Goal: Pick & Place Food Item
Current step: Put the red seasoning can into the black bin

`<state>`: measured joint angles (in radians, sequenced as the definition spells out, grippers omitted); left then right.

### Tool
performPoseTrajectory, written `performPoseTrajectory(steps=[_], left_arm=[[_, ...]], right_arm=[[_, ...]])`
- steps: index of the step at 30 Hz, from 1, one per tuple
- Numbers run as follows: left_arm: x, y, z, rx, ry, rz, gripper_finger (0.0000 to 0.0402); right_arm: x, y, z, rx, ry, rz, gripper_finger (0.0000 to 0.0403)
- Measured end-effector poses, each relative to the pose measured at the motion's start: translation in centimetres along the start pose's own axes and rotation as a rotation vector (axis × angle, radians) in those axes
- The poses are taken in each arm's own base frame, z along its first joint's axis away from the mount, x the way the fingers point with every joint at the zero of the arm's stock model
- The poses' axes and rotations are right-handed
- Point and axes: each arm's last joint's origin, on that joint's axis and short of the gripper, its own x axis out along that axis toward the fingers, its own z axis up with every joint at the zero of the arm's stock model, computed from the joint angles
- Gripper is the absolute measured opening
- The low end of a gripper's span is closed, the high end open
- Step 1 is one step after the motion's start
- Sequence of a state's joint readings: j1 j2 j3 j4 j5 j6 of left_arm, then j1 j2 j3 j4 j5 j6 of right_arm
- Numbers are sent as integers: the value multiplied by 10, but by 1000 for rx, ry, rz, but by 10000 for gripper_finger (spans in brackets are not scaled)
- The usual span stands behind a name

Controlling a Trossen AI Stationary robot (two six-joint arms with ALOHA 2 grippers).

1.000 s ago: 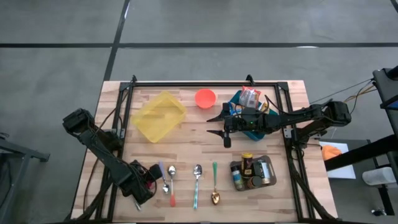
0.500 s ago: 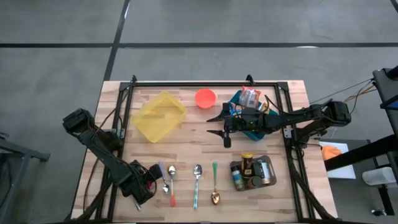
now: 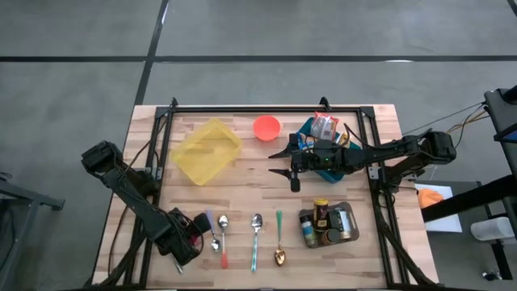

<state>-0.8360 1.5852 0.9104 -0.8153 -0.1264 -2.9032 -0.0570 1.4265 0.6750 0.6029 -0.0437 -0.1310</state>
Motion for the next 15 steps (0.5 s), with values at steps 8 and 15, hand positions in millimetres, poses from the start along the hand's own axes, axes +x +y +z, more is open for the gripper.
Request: performPoseTrajectory(steps=[8, 15], left_arm=[[0, 0, 0, 0, 1, 2, 201], [-4, 1, -1, -5, 44, 51, 210]], right_arm=[[0, 0, 0, 0, 0, 0, 196], [0, 0, 0, 0, 0, -1, 196]])
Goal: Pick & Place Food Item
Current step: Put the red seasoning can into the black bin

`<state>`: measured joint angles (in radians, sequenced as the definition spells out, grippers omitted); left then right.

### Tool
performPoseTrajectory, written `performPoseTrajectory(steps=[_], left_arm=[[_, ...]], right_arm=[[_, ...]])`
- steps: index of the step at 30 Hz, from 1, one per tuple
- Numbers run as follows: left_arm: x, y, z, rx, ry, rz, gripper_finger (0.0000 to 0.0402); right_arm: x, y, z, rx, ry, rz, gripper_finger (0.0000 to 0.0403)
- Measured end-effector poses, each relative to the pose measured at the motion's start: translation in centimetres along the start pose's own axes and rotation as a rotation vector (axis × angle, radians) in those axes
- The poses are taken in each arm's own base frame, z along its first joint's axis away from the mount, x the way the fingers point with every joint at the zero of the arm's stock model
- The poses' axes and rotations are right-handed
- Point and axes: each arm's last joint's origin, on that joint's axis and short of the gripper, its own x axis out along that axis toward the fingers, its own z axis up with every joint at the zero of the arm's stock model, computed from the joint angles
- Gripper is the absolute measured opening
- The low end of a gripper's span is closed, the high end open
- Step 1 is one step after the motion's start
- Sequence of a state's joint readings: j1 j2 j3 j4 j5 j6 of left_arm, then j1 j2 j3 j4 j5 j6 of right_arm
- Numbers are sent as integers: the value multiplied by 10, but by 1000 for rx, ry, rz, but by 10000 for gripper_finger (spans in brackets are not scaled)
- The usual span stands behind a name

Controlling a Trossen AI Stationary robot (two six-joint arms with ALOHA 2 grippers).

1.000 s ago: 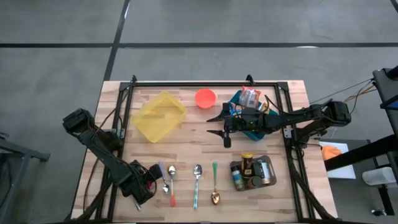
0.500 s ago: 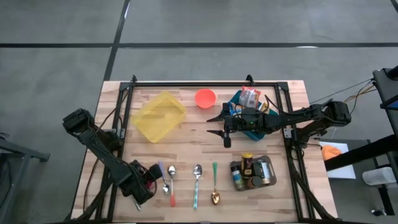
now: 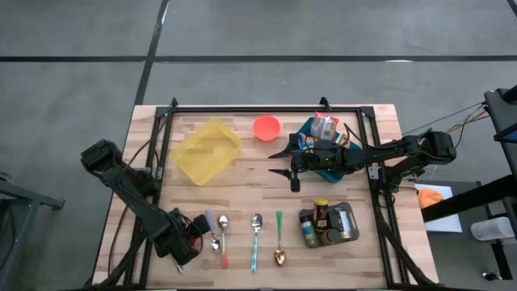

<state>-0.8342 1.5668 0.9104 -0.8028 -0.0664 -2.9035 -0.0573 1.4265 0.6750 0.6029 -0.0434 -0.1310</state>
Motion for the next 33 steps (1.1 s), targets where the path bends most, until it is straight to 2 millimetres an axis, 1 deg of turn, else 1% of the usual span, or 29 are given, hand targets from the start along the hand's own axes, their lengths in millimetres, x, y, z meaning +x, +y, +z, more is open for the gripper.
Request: performPoseTrajectory(steps=[2, 4, 6, 11, 15, 20, 22, 26, 31, 33], left_arm=[[-3, -1, 1, -5, 17, 7, 226], [-5, -2, 1, -11, 25, 25, 232], [-6, -2, 2, -15, 34, 48, 230], [-7, -4, 3, -27, 45, 95, 203], [-7, -5, 3, -31, 45, 99, 203], [-7, -6, 4, -27, 46, 99, 229], [-7, -6, 4, -18, 45, 99, 226], [-7, -6, 4, -19, 43, 100, 203], [-7, -6, 4, -19, 43, 100, 203], [-7, -6, 4, -13, 42, 98, 210]], right_arm=[[0, 0, 0, 0, 0, 0, 196], [0, 0, 0, 0, 0, 0, 196], [0, 0, 0, 0, 0, 1, 196], [0, 0, 0, 0, 0, 0, 196], [0, 0, 0, 0, 0, 0, 196], [0, 0, 0, 0, 0, 0, 196], [0, 0, 0, 0, 0, 0, 196], [0, 0, 0, 0, 0, 0, 196], [0, 0, 0, 0, 0, 0, 196], [0, 0, 0, 0, 0, 0, 196]])
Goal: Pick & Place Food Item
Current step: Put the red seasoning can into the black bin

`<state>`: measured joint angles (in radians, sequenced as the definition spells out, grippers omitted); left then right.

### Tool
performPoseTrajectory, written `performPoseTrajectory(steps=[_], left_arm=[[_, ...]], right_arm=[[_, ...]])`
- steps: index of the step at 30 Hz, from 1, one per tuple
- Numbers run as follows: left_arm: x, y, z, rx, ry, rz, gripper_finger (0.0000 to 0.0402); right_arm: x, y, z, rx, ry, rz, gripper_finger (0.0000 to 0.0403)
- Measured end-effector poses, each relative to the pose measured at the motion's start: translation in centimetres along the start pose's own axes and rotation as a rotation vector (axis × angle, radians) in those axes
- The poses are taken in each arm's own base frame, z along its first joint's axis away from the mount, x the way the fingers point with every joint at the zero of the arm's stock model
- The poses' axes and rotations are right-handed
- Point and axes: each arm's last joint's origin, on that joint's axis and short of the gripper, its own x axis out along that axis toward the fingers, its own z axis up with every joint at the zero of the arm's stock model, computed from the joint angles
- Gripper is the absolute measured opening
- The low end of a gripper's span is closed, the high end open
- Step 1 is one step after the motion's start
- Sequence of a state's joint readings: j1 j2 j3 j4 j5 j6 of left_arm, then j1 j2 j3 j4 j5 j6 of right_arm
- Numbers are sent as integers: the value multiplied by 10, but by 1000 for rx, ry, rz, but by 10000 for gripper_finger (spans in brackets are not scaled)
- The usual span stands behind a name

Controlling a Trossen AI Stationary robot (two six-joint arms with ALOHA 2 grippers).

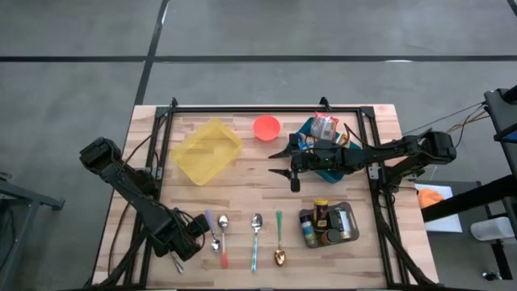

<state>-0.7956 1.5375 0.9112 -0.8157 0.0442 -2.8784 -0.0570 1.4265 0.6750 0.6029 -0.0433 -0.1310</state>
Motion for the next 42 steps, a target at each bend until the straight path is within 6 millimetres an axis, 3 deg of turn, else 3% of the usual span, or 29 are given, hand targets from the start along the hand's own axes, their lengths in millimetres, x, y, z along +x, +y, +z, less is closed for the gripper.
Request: performPoseTrajectory(steps=[42], left_arm=[[-2, -1, 3, 14, -21, -30, 203]], right_arm=[[0, 0, 0, 0, 0, 0, 196]])
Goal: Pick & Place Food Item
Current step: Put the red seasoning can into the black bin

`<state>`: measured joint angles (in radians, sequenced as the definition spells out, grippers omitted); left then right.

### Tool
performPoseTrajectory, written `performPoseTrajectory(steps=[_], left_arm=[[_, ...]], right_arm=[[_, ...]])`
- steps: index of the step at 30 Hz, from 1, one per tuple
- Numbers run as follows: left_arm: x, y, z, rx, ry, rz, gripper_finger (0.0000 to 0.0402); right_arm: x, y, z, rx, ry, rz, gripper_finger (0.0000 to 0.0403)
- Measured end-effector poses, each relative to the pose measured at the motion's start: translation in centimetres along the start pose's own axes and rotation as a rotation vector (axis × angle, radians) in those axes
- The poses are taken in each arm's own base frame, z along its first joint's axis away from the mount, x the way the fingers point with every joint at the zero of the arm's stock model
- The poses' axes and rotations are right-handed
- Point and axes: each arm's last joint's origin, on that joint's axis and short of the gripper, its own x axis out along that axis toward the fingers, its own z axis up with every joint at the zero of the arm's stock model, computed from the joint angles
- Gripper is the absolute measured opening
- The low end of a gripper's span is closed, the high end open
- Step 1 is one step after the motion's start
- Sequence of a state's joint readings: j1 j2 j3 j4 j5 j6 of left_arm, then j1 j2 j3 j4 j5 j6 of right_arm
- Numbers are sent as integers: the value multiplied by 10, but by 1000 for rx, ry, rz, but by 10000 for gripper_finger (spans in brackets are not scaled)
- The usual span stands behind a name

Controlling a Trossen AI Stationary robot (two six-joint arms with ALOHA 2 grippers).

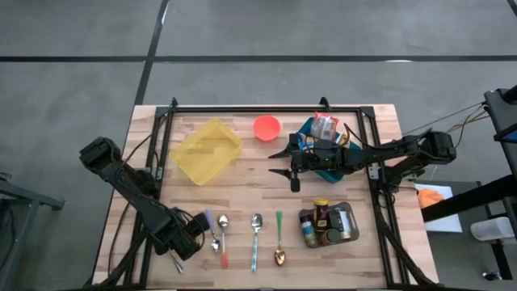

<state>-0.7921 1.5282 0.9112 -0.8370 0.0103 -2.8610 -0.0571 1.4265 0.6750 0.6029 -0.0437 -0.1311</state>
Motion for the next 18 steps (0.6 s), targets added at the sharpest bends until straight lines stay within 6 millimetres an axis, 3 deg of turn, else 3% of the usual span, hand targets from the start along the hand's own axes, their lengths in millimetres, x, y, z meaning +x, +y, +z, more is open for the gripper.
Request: performPoseTrajectory(steps=[18], left_arm=[[-32, -12, 12, 66, 54, -215, 203]], right_arm=[[0, 0, 0, 0, 1, 0, 196]])
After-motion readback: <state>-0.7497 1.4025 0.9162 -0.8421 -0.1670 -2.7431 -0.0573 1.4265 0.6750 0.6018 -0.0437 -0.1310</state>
